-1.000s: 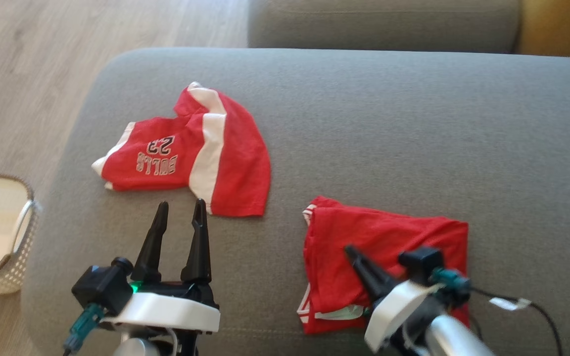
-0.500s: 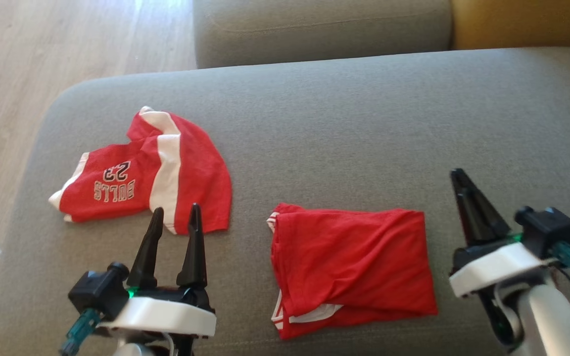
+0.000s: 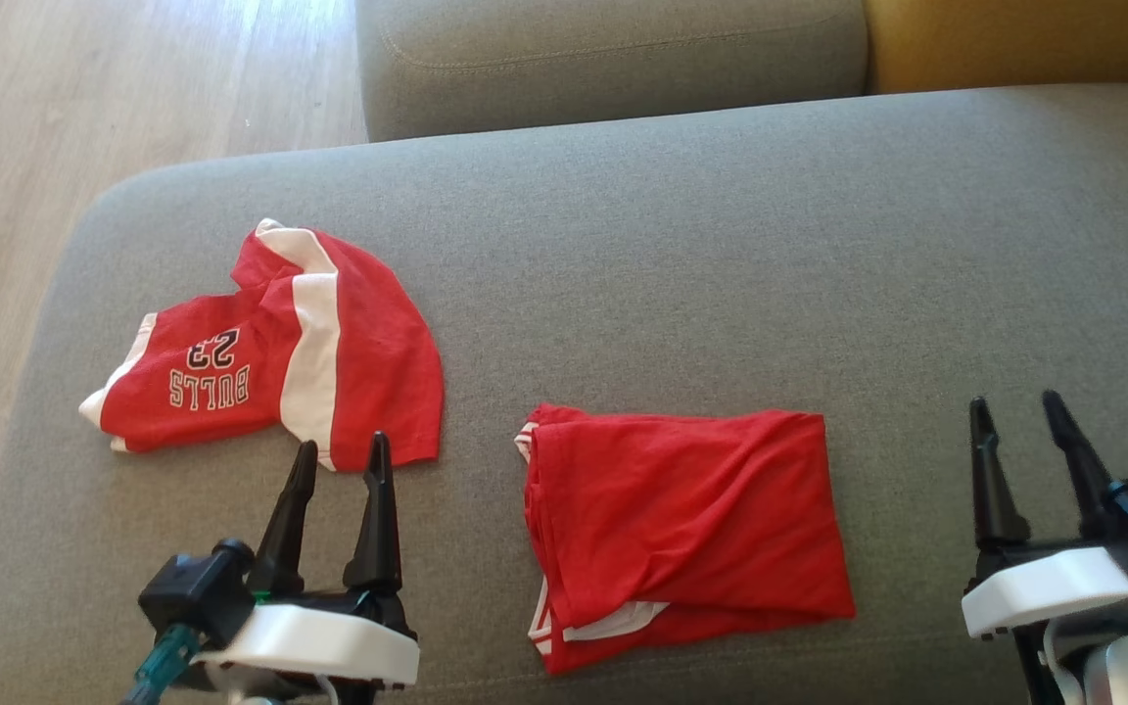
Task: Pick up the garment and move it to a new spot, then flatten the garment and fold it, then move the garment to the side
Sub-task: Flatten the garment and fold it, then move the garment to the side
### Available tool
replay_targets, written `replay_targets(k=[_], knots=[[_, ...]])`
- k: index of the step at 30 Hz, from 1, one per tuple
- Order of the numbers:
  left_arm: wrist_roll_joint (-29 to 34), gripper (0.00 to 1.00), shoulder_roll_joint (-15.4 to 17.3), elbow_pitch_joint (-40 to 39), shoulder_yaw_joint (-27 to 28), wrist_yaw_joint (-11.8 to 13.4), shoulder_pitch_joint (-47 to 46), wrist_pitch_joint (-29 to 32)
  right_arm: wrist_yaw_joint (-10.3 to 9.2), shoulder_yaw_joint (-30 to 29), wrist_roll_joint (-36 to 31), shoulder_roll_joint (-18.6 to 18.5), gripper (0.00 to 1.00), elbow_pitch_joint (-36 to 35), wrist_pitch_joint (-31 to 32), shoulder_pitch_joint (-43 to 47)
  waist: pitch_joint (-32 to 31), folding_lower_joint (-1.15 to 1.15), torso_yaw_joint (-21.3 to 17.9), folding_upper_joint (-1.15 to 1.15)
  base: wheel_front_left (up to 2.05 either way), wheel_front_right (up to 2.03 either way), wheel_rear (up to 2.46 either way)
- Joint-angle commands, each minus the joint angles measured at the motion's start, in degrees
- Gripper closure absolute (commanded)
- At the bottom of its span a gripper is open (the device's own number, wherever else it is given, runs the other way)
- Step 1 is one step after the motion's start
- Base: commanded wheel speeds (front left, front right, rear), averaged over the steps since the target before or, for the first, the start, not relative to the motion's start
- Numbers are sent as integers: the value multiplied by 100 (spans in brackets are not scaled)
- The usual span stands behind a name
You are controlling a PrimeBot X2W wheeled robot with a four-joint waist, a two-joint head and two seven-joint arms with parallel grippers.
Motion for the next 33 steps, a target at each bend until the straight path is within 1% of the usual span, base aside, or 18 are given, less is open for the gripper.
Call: replay_targets(k=[1, 13, 19, 23, 27, 30, 33], knots=[[61, 0, -18, -167, 192, -33, -175, -31, 40, 100, -55, -8, 0, -160, -78, -132, -1, 0, 6, 0, 0, 0, 0], [60, 0, -18, -123, 186, -49, -174, -31, 40, 62, -152, 64, 0, 10, -155, -175, -10, 0, 38, 0, 0, 0, 0], [60, 0, -18, -142, 157, -32, -185, -31, 40, 176, 48, 70, 0, 203, -146, -139, 28, 0, 65, 0, 0, 0, 0], [70, 0, -18, -165, 131, -36, -203, -31, 40, 499, 534, 72, 0, 537, 26, -122, 117, 0, 96, 0, 0, 0, 0], [93, 0, -18, -132, 87, -59, -238, -31, 40, 931, 774, 72, 0, 1042, 275, -151, 215, 0, 153, 0, 0, 0, 0], [106, 0, -18, -120, 64, -78, -285, -31, 40, 1130, 1094, 72, 0, 1372, 301, -257, 275, 0, 209, 0, 0, 0, 0], [141, 0, -18, -105, 47, -108, -329, -31, 40, 1278, 1195, 72, 0, 1846, 259, -431, 348, 0, 305, 0, 0, 0, 0]])
